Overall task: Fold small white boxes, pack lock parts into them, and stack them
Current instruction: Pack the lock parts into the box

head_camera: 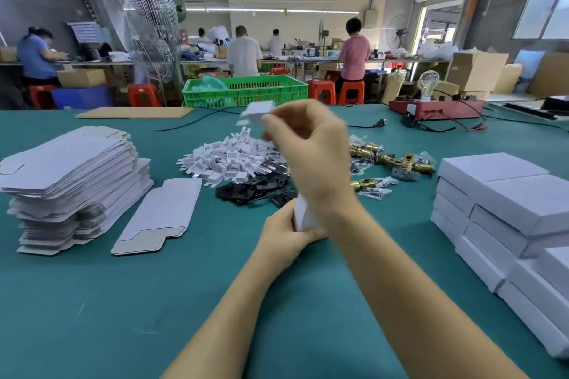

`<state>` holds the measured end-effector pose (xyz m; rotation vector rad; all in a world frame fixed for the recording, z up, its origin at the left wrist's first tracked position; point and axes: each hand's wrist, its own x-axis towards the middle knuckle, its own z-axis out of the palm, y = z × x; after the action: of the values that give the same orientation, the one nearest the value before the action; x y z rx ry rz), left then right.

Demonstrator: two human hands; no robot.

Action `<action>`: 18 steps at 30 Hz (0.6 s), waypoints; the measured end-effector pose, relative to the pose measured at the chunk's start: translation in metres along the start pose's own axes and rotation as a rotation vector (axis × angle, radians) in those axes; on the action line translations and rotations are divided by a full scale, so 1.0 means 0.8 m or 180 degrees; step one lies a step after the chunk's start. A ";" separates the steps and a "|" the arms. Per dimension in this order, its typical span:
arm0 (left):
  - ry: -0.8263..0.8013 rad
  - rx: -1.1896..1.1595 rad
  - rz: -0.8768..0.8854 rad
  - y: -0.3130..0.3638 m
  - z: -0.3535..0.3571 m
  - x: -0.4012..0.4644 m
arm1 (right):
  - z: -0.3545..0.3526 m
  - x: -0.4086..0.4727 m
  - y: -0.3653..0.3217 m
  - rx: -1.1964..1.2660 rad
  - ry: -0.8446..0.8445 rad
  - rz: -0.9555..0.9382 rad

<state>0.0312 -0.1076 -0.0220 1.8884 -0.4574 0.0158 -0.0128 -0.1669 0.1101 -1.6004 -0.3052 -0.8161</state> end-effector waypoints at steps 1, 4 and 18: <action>-0.0035 -0.0188 -0.0008 0.004 0.001 -0.002 | -0.023 0.009 -0.006 0.0013 0.0065 0.0058; -0.0142 -0.0183 0.0080 0.007 -0.001 -0.007 | -0.093 0.035 -0.016 -0.0165 -0.0024 0.0459; -0.0074 -0.0119 0.0020 0.008 -0.001 -0.005 | -0.200 0.051 -0.047 -0.1995 -0.1712 0.0408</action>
<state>0.0261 -0.1074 -0.0170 1.8522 -0.4763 -0.0105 -0.0598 -0.3204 0.1651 -2.4028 -0.3393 -0.3762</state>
